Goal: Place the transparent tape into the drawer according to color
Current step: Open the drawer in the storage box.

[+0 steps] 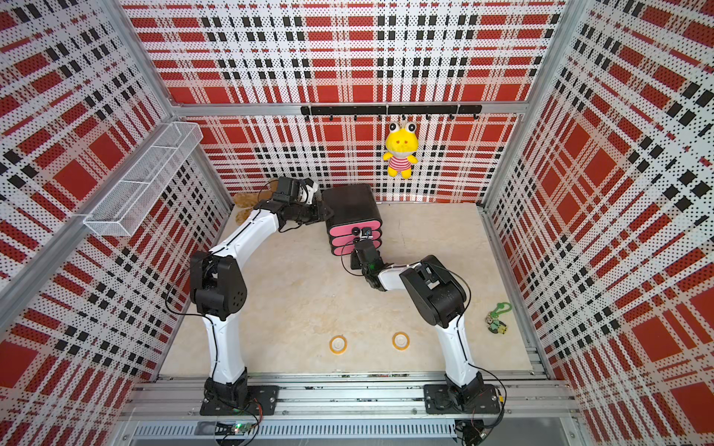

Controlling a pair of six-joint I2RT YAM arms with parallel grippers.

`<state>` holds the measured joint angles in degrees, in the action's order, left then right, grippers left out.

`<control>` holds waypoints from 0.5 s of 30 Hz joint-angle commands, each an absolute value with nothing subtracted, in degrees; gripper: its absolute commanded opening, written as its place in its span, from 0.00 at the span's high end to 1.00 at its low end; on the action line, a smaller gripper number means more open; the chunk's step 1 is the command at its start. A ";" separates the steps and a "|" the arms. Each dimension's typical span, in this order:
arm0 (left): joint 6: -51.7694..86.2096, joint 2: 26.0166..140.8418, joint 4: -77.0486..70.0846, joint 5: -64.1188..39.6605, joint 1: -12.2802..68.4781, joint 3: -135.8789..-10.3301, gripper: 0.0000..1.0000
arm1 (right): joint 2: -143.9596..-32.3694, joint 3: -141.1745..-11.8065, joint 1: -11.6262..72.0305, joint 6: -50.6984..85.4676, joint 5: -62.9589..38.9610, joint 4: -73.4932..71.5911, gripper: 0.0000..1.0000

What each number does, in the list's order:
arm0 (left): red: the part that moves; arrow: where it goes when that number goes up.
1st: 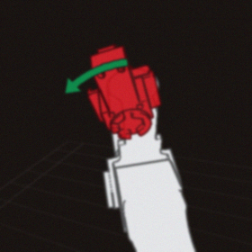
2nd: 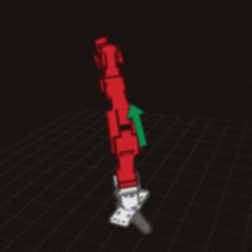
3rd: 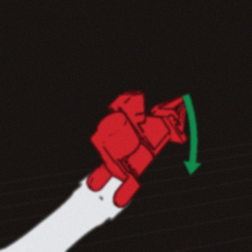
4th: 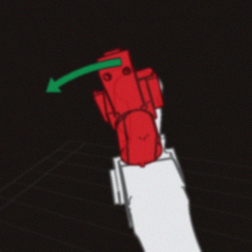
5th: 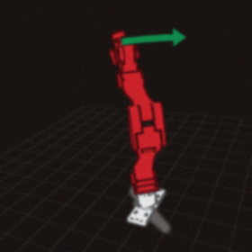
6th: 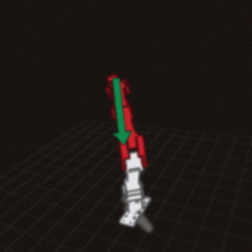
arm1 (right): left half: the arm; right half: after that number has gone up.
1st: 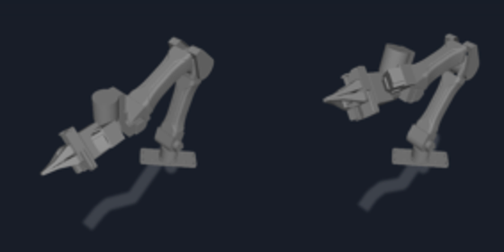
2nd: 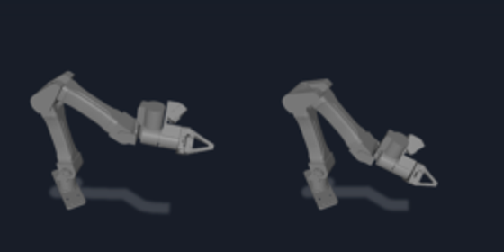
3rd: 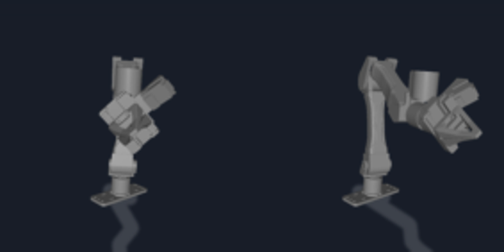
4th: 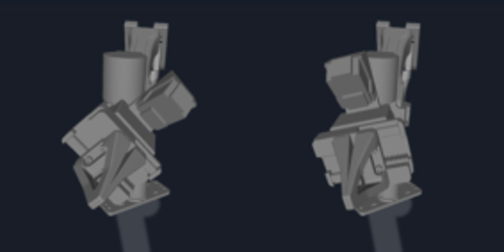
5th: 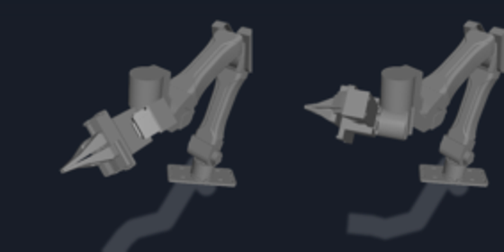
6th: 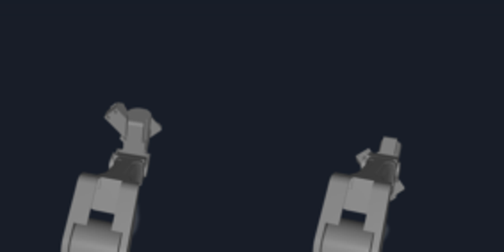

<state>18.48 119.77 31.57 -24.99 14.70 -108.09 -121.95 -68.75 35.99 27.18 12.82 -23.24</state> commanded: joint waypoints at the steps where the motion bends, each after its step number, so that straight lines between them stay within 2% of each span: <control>1: 17.12 123.54 37.97 -24.87 15.07 -106.61 0.50 | -122.62 -69.74 36.74 23.46 12.40 -22.42 0.75; 15: 17.14 123.57 37.97 -24.71 15.07 -107.16 0.50 | -117.93 -63.76 36.91 23.58 12.83 -23.89 0.79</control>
<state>18.35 119.83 31.55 -25.10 14.70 -108.18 -120.18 -65.36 36.23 25.98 12.56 -25.02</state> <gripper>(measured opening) 0.498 0.329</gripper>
